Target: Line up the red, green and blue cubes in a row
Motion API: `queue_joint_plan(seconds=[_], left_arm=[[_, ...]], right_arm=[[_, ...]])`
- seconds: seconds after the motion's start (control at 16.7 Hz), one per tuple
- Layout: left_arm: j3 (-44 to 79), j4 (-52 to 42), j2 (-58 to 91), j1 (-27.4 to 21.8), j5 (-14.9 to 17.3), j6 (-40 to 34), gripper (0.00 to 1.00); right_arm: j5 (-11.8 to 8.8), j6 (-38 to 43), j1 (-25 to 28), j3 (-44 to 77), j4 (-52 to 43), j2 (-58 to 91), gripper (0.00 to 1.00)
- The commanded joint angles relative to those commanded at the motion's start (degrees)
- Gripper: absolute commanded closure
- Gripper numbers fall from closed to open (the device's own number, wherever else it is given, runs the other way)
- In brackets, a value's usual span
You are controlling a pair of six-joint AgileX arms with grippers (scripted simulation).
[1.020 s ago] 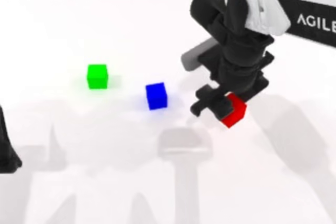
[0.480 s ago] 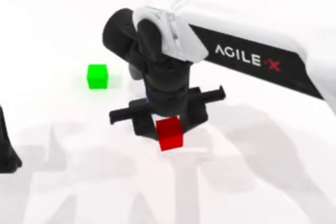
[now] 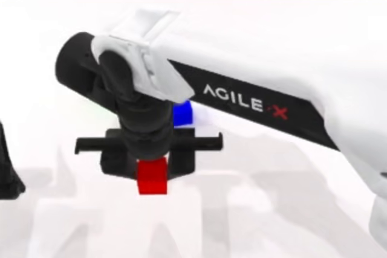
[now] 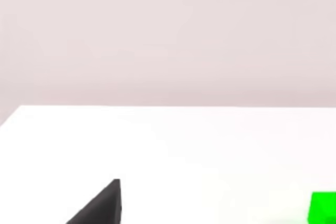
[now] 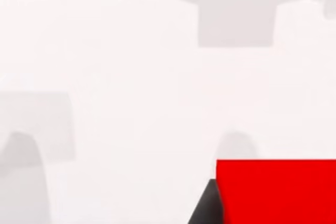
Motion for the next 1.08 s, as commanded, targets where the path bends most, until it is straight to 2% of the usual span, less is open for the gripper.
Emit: queue_joint_plan(seconds=[0.36, 0.78, 1.08], left_arm=[[0.00, 0.00, 0.00, 0.00, 0.00, 0.00, 0.00], [0.00, 0.00, 0.00, 0.00, 0.00, 0.00, 0.00], [0.00, 0.00, 0.00, 0.00, 0.00, 0.00, 0.00]], right_arm=[[-0.08, -0.03, -0.14, -1.08, 1.10, -0.12, 1.00], [0.01, 0.26, 0.17, -12.11, 13.92, 1.68, 1.00], [0.03, 0.28, 0.23, -12.78, 14.61, 1.82, 1.00]])
